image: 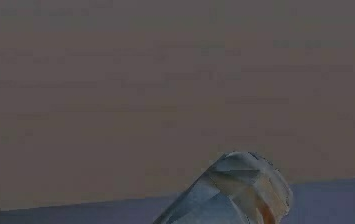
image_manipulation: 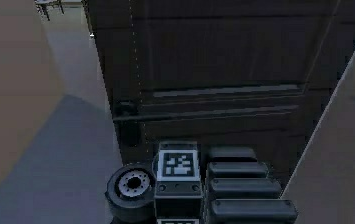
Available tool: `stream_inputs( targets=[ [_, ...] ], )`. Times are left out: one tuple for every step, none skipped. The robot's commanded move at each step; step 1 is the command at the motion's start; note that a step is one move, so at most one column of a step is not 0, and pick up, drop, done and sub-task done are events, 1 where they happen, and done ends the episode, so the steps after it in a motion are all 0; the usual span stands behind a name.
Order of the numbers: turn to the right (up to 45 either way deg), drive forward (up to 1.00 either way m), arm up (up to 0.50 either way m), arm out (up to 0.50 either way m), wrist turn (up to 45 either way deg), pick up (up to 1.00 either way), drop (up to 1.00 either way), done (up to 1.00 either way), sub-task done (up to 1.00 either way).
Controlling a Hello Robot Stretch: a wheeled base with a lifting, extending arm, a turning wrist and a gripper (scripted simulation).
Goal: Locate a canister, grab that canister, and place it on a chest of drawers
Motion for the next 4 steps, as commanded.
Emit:
stream_inputs(
  targets=[
    [0.0, 0.35, 0.00, 0.00, 0.0, 0.00, 0.00, 0.00, 0.00],
    [45.0, 0.00, 0.00, 0.00, 0.0, 0.00, 0.00, 0.00, 0.00],
    [21.0, 0.00, 0.00, 0.00, 0.0, 0.00, 0.00, 0.00, 0.00],
    [0.0, 1.00, 0.00, 0.00, 0.0, 0.00, 0.00, 0.00, 0.00]
  ],
)
